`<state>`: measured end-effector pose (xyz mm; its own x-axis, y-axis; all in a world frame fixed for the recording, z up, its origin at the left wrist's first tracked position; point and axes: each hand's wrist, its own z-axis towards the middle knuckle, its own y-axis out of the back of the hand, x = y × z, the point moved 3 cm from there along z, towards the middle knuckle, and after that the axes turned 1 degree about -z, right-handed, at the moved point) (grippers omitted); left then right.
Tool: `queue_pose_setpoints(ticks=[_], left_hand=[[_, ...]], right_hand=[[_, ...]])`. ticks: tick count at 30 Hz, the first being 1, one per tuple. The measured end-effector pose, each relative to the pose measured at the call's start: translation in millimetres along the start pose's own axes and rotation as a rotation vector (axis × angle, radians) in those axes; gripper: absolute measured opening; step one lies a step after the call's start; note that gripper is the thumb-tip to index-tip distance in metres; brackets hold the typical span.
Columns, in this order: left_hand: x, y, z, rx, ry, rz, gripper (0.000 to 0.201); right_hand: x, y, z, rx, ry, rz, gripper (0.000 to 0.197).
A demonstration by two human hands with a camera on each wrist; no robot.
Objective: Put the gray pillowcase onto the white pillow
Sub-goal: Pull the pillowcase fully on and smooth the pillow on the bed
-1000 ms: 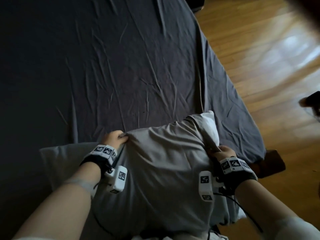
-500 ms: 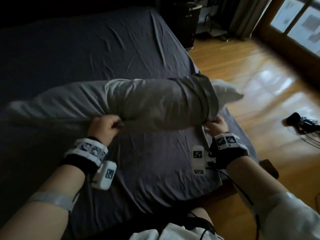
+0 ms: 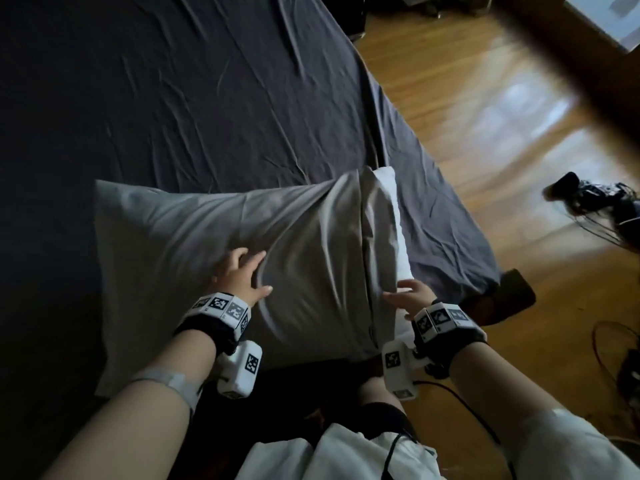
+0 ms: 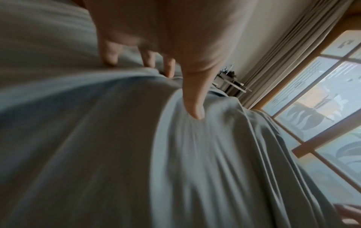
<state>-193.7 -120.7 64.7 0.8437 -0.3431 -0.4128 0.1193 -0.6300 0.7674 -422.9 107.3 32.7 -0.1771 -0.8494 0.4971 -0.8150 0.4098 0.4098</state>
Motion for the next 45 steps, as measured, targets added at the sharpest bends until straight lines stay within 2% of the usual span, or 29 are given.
queue_pose_setpoints(ticks=[1, 4, 5, 7, 9, 11, 13, 15, 18, 21, 24, 26, 28, 29, 31, 34, 37, 39, 45], left_hand=[[1.9, -7.9, 1.5, 0.051, 0.032, 0.023, 0.074], [2.2, -19.3, 3.6, 0.145, 0.110, 0.104, 0.083], [0.1, -18.9, 3.8, 0.143, 0.125, 0.118, 0.086], [-4.5, -16.9, 6.7, 0.102, 0.167, 0.153, 0.094], [-10.3, -17.5, 12.0, 0.075, 0.213, 0.188, 0.102], [-15.5, -20.5, 15.4, 0.078, 0.250, 0.208, 0.107], [-17.1, -22.5, 14.9, 0.077, 0.305, 0.185, 0.113], [-18.0, -25.0, 12.0, 0.081, 0.370, 0.186, 0.119], [-21.7, -26.6, 5.5, 0.074, 0.427, 0.169, 0.126], [-28.9, -29.4, 3.8, 0.072, 0.432, 0.138, 0.130], [-34.3, -32.1, 9.4, 0.092, 0.443, 0.139, 0.130], [-36.8, -31.7, 16.7, 0.136, 0.429, 0.184, 0.126], [-40.9, -30.8, 24.2, 0.193, 0.383, 0.213, 0.119], [-45.4, -30.7, 26.6, 0.211, 0.386, 0.215, 0.117], [-54.1, -29.9, 28.6, 0.206, 0.451, 0.232, 0.118], [-68.0, -28.4, 32.9, 0.173, 0.545, 0.177, 0.122], [-80.5, -27.7, 47.5, 0.126, 0.411, 0.159, 0.121], [-94.0, -29.5, 60.3, 0.140, 0.289, 0.192, 0.118], [-139.4, -19.7, 109.2, 0.131, 0.225, 0.239, 0.112]], right_hand=[[4.2, -3.3, 4.1, 0.004, 0.013, 0.020, 0.049], [23.0, -13.9, 17.9, -0.026, 0.106, 0.065, 0.038], [30.5, -17.1, 20.3, -0.044, 0.127, 0.044, 0.032], [43.9, -23.0, 21.0, 0.014, 0.159, -0.063, 0.020], [48.2, -13.3, 23.2, 0.056, 0.186, -0.151, 0.021], [31.3, 20.9, 36.5, -0.042, 0.141, -0.095, 0.019], [1.0, 66.3, 46.5, -0.205, 0.002, -0.035, 0.026], [-24.2, 94.5, 50.5, -0.278, -0.120, -0.052, 0.031], [-22.6, 84.5, 59.5, -0.255, -0.092, 0.023, 0.024], [-1.8, 52.5, 57.0, -0.126, 0.000, 0.244, 0.017], [4.6, 51.0, 54.0, 0.003, 0.117, 0.269, 0.019], [-11.2, 72.8, 62.2, -0.113, 0.155, 0.215, 0.022], [-30.4, 88.4, 70.2, -0.272, 0.107, 0.105, 0.017], [-35.8, 89.1, 71.7, -0.300, 0.069, 0.089, 0.014], [-34.2, 75.4, 72.8, -0.257, 0.029, 0.157, 0.015], [-20.1, 61.8, 74.6, -0.118, -0.007, 0.269, 0.029], [-1.3, 69.5, 88.4, -0.085, -0.004, 0.340, 0.040], [20.6, 76.2, 108.7, -0.087, 0.036, 0.283, 0.041], [107.6, 79.7, 160.4, -0.033, 0.112, 0.033, 0.045]])
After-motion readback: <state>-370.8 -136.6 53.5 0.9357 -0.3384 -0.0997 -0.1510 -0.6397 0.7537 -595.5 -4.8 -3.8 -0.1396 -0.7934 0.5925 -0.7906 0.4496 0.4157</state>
